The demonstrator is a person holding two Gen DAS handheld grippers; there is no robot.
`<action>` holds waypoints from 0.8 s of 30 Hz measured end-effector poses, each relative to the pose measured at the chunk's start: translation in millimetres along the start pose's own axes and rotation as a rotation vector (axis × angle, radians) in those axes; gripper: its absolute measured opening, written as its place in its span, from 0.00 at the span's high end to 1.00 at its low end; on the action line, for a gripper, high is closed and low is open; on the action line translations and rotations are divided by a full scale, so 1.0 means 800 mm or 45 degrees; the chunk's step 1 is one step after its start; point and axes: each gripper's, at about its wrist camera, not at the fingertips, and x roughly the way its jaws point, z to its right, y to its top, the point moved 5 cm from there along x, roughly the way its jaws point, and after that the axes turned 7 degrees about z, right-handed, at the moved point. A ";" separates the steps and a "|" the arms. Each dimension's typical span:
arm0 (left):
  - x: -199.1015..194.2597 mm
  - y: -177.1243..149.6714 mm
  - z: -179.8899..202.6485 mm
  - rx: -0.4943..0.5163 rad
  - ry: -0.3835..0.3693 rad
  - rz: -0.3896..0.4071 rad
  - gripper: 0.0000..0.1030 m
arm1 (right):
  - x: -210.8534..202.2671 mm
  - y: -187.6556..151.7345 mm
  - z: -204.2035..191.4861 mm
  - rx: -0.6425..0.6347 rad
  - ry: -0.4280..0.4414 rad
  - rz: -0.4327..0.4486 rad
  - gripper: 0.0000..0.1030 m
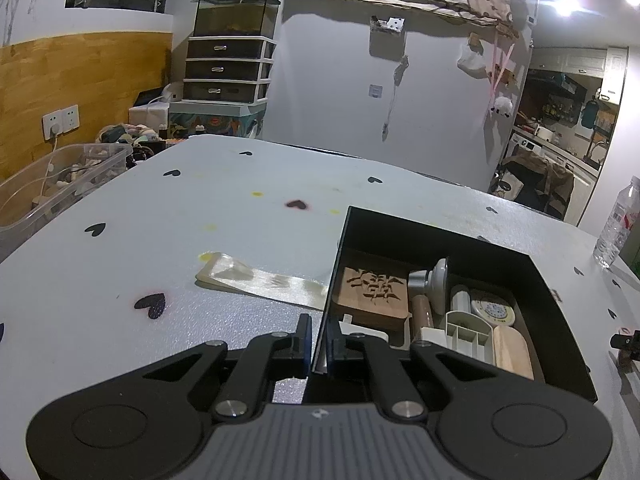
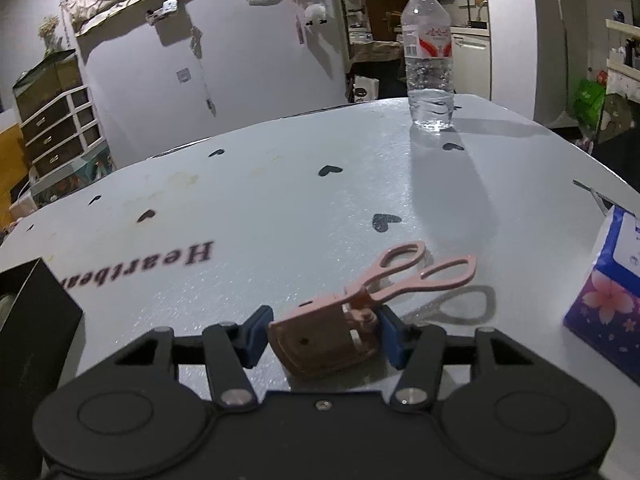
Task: Organize rigid objects
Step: 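Grasp the pink eyelash curler with the right tool, then lower the pink curler into the black box and open the right tool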
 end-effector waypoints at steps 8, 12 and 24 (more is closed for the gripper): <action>0.003 -0.001 0.001 0.002 0.000 0.002 0.94 | -0.043 0.028 -0.057 -0.073 0.231 0.080 0.45; 0.003 -0.001 0.001 -0.005 -0.004 0.006 0.94 | -0.074 0.045 -0.114 -0.169 0.455 0.129 0.45; 0.004 -0.001 0.001 -0.013 -0.011 0.010 0.94 | -0.111 0.026 -0.271 -0.437 0.979 -0.108 0.45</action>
